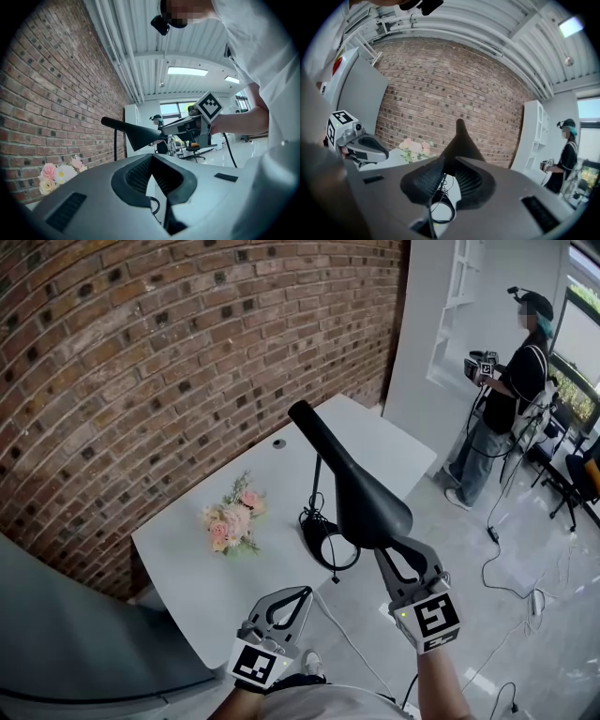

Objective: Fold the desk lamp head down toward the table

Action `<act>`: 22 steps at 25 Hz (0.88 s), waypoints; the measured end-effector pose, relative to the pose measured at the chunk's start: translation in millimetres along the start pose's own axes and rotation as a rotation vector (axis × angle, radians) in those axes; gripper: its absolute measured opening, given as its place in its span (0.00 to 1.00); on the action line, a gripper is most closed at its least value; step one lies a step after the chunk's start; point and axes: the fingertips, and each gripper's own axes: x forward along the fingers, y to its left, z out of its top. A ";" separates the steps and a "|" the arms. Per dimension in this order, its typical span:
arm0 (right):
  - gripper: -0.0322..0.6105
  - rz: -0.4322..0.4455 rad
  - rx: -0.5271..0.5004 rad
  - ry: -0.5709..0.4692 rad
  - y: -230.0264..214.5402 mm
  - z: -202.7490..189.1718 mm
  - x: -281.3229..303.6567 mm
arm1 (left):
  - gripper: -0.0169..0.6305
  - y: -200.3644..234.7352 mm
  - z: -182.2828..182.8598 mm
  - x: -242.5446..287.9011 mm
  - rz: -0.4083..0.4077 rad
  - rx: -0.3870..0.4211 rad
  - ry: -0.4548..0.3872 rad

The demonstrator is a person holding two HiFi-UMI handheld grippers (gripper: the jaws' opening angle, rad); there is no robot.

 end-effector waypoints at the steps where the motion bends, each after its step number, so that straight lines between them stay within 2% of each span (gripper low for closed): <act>1: 0.17 -0.004 0.001 0.001 0.4 -2.2 1.4 | 0.04 0.9 -1.0 -0.3 0.001 -0.001 0.000; 11: 0.16 0.000 0.014 0.039 9.7 -29.1 20.7 | 0.04 8.6 -14.0 4.6 0.001 -0.033 0.015; 15: 0.15 0.008 0.070 0.039 11.3 -39.7 28.8 | 0.04 8.9 -12.6 9.9 -0.013 -0.011 0.006; 22: 0.14 0.004 0.140 0.037 12.7 -52.4 46.7 | 0.04 17.0 -20.0 9.9 -0.006 -0.033 0.026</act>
